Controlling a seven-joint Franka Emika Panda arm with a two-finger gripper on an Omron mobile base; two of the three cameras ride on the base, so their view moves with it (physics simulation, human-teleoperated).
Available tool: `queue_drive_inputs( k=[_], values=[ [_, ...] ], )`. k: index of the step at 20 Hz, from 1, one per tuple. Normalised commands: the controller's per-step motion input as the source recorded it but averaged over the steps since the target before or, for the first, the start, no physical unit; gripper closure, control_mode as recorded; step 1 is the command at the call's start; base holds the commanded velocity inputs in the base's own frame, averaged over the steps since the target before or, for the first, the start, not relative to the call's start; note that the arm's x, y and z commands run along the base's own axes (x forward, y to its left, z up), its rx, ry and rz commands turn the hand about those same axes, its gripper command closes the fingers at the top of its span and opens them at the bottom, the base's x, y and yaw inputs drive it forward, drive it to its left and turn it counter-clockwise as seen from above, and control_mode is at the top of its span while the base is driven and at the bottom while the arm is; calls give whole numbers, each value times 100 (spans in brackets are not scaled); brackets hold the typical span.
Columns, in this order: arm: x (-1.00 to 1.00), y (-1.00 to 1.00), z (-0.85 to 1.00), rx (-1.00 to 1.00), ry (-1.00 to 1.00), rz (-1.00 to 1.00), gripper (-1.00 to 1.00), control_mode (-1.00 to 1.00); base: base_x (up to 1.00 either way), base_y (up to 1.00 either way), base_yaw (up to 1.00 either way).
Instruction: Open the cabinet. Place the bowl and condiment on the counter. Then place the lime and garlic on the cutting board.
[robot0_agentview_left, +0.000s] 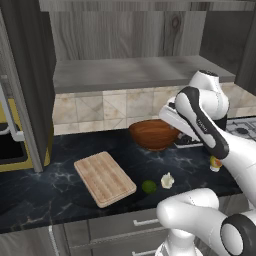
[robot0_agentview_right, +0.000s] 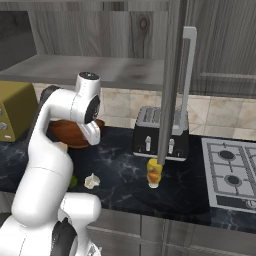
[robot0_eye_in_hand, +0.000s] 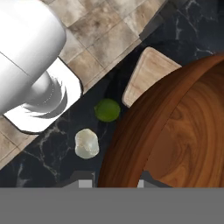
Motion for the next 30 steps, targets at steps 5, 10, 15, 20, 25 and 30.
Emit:
queue_drive_inputs(
  k=[5, 10, 15, 20, 25, 30],
  values=[
    [38, 0, 0, 0, 0, -4, 100, -100, 0, 0, 0],
    [10, 3, -14, 0, -2, -2, 100, -100, 0, 0, 0],
    [-10, 0, -33, 0, -6, -1, 100, -100, 0, 0, 0],
    [0, 0, -20, 0, -7, -1, 100, -100, 0, 0, 0],
    [10, 0, -5, 0, -8, -2, 100, -100, 0, 0, 0],
    [16, 0, -11, 0, -5, -1, 100, -100, 0, 0, 0]
  ],
)
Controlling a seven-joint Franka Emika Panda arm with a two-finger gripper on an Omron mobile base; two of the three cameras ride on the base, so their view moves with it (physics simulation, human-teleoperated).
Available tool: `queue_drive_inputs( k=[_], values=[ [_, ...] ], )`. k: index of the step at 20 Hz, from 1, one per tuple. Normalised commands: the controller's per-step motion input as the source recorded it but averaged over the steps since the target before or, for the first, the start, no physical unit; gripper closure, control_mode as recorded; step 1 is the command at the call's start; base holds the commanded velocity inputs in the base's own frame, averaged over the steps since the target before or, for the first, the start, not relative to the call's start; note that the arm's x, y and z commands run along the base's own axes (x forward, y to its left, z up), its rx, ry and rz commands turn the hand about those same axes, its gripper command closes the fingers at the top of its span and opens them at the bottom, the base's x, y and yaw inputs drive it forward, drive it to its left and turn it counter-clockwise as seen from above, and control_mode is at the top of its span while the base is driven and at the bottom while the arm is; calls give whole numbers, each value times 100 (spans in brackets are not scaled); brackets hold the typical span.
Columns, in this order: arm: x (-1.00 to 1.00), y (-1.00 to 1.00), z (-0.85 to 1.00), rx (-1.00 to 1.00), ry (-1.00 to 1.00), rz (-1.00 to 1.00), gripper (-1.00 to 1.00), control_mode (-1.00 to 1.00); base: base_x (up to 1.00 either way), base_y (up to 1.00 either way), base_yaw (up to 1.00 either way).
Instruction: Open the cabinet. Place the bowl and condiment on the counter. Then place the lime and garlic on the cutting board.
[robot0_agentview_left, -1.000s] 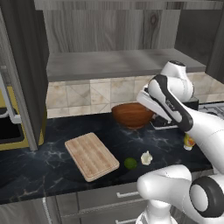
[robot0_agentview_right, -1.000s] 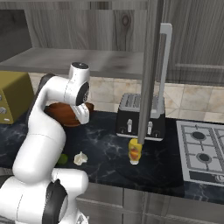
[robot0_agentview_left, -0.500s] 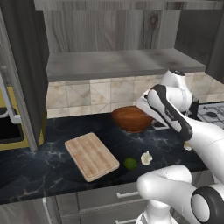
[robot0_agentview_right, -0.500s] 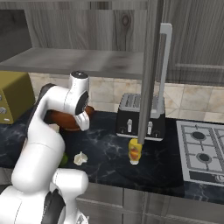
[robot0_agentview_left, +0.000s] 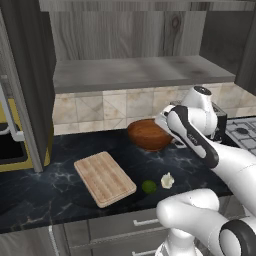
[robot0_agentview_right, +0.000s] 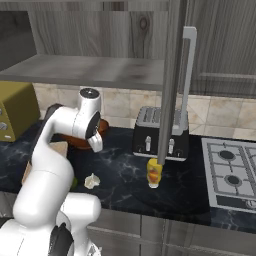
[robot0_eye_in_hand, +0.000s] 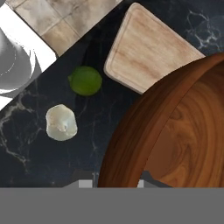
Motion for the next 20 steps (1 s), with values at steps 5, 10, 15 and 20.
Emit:
queue_drive_inputs(
  k=[5, 10, 15, 20],
  values=[
    [24, 3, -12, 0, 0, 0, 100, -100, 0, 0, 0],
    [28, 10, -10, 0, -1, 0, 100, -100, 0, 0, 0],
    [23, 1, -6, 0, 0, 0, 100, -100, 0, 0, 0],
    [16, 0, -12, 0, 0, 0, 100, -100, 0, 0, 0]
  ],
)
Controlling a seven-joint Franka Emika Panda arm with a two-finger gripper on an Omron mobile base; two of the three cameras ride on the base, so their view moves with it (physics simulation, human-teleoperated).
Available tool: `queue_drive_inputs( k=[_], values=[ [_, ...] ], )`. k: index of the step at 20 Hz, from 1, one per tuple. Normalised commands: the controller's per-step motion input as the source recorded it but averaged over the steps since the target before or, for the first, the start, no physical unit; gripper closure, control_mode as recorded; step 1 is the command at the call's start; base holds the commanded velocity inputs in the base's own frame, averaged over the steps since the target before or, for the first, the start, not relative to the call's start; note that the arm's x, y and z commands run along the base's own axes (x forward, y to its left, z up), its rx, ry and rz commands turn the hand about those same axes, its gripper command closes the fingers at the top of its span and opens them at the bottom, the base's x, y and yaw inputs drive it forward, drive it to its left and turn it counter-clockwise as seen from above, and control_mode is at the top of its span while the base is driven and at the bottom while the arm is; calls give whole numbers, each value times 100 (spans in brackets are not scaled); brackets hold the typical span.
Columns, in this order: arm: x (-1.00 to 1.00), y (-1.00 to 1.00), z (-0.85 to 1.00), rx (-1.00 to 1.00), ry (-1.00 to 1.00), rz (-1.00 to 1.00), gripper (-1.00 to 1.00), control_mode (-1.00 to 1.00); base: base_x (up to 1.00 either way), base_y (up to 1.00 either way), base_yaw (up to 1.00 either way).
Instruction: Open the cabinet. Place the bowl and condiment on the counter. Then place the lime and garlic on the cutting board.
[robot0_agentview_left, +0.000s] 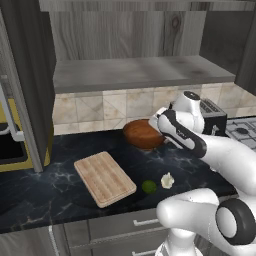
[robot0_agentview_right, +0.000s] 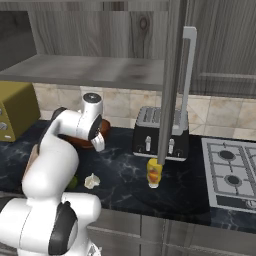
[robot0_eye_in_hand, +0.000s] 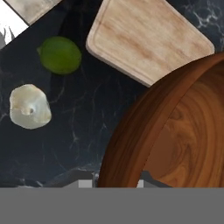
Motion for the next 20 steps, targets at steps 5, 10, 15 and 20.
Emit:
queue_drive_inputs(
  k=[5, 10, 15, 20],
  values=[
    [21, 0, -19, 0, 0, 0, 100, -100, 0, 0, 0],
    [26, 0, -24, 0, 0, 0, 100, -100, 0, 0, 0],
    [28, 0, -22, 0, 0, 0, 100, -100, 0, 0, 0],
    [32, 0, -12, 0, 0, 0, 100, -100, 0, 0, 0]
  ],
)
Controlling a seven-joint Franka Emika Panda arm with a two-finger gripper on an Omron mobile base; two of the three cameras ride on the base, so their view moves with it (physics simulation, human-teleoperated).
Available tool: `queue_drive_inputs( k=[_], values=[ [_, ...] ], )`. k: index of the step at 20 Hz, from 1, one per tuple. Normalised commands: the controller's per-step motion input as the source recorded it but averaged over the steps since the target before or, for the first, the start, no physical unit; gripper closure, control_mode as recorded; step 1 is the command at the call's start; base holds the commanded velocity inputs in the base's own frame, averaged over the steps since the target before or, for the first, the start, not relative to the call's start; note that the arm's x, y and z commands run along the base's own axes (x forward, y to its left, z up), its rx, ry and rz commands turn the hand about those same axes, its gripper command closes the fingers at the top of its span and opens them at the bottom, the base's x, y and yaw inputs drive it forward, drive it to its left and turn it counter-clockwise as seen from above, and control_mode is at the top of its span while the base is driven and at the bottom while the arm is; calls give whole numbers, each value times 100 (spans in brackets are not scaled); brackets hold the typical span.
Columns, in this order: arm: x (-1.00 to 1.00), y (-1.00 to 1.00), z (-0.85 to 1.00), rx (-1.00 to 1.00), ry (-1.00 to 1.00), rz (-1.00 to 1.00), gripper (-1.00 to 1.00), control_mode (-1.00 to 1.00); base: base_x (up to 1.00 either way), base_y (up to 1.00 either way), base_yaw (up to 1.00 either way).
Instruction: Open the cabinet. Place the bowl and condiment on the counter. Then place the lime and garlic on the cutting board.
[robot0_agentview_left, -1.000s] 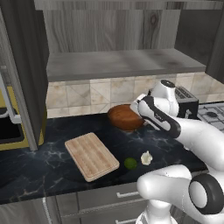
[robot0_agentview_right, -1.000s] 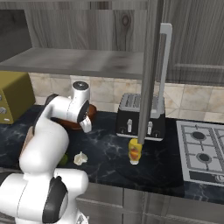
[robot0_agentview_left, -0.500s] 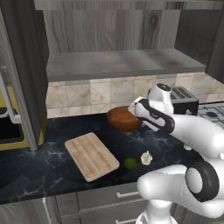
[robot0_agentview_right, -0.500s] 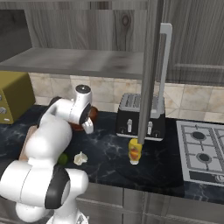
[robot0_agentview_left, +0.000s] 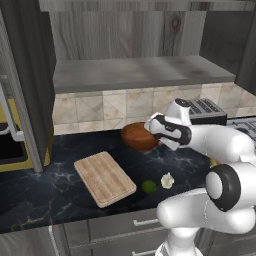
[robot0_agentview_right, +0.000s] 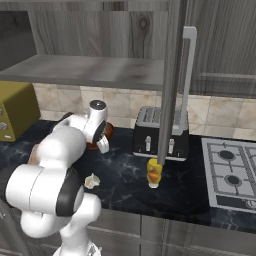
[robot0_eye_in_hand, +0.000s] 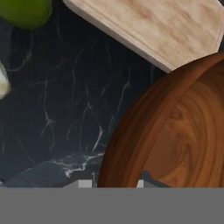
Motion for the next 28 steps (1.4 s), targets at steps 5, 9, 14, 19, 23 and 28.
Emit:
queue_drive_inputs(
  k=[5, 9, 14, 19, 23, 28],
  values=[
    [27, 0, -10, 0, 0, 0, 100, -100, 0, 0, 0],
    [17, -1, -20, 0, 0, 0, 100, -100, 0, 0, 0],
    [19, -5, -19, 0, 0, 0, 100, -100, 0, 0, 0],
    [18, -13, -9, 0, 0, 0, 100, -100, 0, 0, 0],
    [13, -4, -14, 0, 0, 0, 100, -100, 0, 0, 0],
    [10, 0, -26, 0, 0, 0, 100, -100, 0, 0, 0]
  ],
)
